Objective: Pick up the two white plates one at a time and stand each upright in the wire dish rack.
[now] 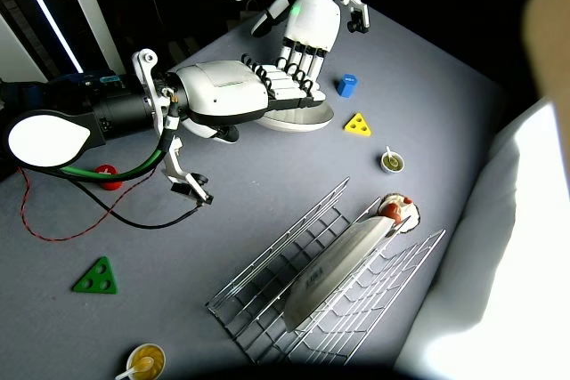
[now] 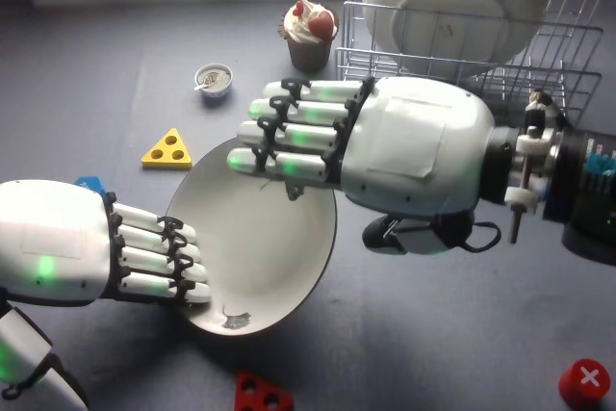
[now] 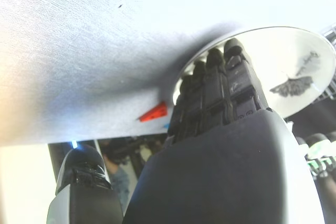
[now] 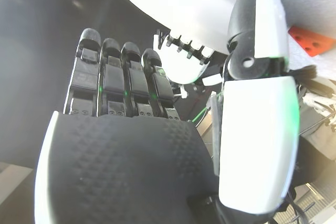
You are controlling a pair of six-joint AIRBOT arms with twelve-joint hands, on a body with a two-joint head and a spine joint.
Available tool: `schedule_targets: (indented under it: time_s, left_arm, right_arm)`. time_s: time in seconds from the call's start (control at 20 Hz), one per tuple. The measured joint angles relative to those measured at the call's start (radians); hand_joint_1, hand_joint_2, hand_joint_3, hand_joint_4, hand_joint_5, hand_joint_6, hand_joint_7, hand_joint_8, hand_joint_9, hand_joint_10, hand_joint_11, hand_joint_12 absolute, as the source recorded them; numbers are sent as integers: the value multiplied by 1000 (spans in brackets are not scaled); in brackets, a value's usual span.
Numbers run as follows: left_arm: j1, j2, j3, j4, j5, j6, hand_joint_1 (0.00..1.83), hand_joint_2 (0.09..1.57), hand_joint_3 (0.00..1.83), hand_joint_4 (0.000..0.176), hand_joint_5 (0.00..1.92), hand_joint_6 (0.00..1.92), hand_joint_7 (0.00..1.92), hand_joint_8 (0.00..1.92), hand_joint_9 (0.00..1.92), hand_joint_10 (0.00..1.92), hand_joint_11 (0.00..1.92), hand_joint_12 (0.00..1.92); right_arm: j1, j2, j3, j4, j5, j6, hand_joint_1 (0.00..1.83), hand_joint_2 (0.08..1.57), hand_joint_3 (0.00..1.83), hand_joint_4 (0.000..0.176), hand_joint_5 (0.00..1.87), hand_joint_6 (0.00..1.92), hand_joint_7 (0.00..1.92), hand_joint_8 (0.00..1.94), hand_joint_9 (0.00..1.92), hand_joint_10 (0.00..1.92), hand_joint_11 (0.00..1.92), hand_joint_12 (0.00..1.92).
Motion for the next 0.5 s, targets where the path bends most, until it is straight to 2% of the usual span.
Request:
schedule_targets:
  time_s: [0.3, 0.5]
  left_arm:
    - [5, -4, 8, -10, -7, 0, 0, 972, 1, 0, 133, 0, 170, 0, 176, 2, 206, 27]
    - [6, -4, 8, -14, -8, 0, 0, 972, 1, 0, 140, 3, 176, 3, 181, 3, 207, 25]
  right_arm:
    - [-6, -40, 3, 4, -11, 0, 1271, 940, 4, 0, 106, 1, 44, 0, 27, 0, 69, 0]
    - [-32, -54, 3, 1, -14, -45, 1318, 988, 20, 0, 60, 0, 13, 1, 0, 0, 0, 0]
